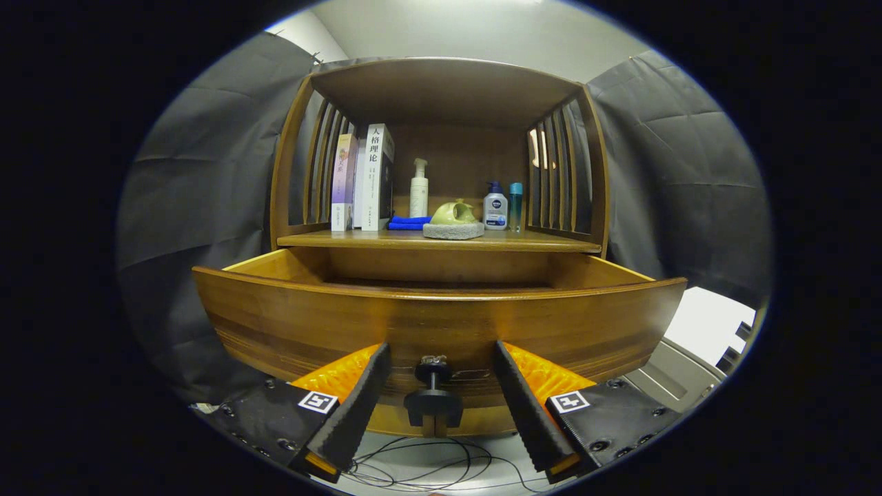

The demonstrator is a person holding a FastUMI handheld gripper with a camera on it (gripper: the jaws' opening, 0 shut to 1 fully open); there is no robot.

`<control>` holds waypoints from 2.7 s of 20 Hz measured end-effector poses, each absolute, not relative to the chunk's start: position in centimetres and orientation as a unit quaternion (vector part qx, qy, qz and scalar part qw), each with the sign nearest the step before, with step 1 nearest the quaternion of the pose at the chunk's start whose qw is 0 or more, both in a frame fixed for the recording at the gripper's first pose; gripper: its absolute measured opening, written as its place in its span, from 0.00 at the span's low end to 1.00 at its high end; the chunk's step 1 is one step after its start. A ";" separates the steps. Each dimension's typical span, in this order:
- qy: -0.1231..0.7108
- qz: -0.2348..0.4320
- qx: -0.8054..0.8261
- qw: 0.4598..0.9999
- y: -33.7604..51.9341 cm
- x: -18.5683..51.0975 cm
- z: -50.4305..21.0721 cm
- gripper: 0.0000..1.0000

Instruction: Pull open the drawer, take out the items inside it, and place them on the countertop above the cabinet.

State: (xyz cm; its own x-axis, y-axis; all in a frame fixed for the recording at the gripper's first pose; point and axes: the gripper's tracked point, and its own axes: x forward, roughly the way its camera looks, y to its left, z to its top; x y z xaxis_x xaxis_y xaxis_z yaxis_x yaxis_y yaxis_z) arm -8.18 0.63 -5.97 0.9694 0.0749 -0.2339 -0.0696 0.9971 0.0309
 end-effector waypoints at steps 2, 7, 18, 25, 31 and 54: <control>0.122 0.037 0.011 0.992 0.6 -7.4 -5.9 0.96; 0.117 0.041 0.014 0.992 0.6 -5.7 -5.2 0.96; 0.119 0.043 0.011 0.992 0.7 -2.3 -5.4 0.96; 0.117 0.050 0.011 0.992 0.6 0.5 -5.5 0.96; 0.116 0.056 0.009 0.992 0.5 2.8 -5.6 0.96; 0.115 0.055 -0.002 0.992 1.0 7.4 -5.8 0.97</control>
State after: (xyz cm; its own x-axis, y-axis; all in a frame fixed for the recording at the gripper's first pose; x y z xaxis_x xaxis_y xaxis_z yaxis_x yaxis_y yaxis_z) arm 7.42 0.96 -5.81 0.9676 0.1094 -0.2276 -0.1105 0.9938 0.0078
